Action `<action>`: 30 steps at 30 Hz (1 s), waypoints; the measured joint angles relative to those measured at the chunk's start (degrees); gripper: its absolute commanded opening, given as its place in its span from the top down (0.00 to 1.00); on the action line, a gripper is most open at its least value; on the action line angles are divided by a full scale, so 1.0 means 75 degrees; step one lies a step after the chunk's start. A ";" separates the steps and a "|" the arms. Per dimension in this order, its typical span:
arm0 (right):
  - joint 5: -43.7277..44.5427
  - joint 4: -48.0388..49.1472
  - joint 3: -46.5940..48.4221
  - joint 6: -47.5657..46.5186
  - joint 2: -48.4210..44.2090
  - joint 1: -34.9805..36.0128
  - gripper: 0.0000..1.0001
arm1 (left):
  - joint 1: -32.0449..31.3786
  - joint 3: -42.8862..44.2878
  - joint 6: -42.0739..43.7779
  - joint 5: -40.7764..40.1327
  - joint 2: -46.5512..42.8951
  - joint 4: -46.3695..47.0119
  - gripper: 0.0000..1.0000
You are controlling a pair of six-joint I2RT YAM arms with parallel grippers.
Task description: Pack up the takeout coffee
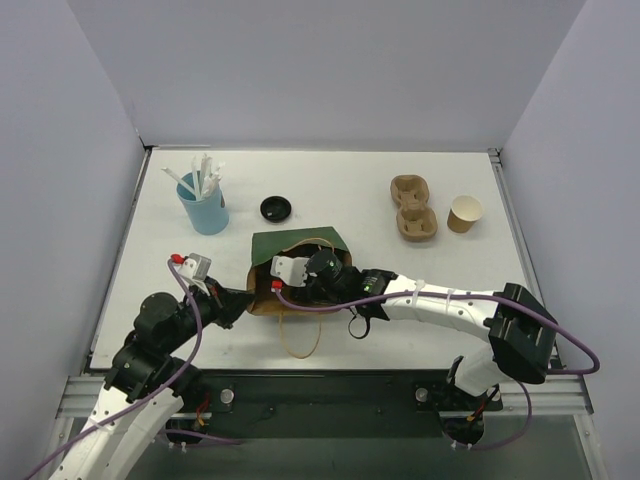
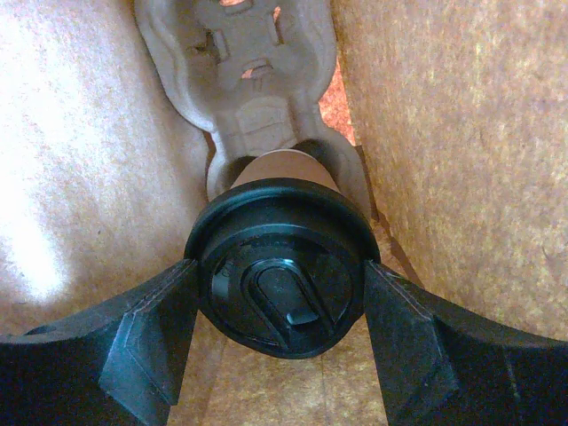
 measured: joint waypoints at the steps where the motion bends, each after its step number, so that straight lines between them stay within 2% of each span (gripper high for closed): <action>1: 0.0006 0.0015 0.0003 -0.0035 0.0000 -0.0009 0.65 | -0.0003 0.0000 -0.0009 0.0003 0.0017 0.0003 1.00; 18: 0.0256 0.0087 0.0058 -0.0446 0.0111 -0.0023 0.64 | -0.0009 0.0000 -0.0015 0.0041 0.0149 0.0026 1.00; 30: 0.0262 0.0819 0.0029 -0.0347 0.0629 -0.0128 0.64 | -0.0009 0.0000 -0.0017 0.0041 0.0163 0.0023 1.00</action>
